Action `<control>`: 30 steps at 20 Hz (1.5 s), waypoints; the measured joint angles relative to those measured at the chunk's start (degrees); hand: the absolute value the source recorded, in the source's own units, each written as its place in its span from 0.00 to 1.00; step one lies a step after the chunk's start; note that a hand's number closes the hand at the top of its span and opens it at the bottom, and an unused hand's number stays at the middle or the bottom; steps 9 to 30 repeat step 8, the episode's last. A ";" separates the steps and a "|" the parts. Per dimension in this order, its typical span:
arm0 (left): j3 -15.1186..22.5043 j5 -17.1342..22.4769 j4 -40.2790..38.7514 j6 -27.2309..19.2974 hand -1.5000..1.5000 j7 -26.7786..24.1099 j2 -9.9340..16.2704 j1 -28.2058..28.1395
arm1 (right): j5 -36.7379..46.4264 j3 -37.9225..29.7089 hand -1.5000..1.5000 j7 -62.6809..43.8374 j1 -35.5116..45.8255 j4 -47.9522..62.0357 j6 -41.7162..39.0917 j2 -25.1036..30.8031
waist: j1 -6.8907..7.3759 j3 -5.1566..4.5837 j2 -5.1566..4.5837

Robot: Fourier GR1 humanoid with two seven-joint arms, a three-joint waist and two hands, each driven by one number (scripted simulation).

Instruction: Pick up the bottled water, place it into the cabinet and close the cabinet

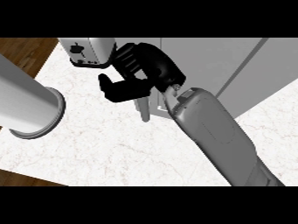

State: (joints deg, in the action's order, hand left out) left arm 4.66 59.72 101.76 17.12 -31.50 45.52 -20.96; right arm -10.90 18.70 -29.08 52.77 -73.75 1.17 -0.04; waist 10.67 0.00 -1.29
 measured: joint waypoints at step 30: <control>-0.41 -0.04 -0.10 1.09 0.00 -0.40 -0.27 -1.48 | -5.79 2.31 0.00 2.06 2.02 3.23 6.62 -0.01 | -0.63 -0.24 0.65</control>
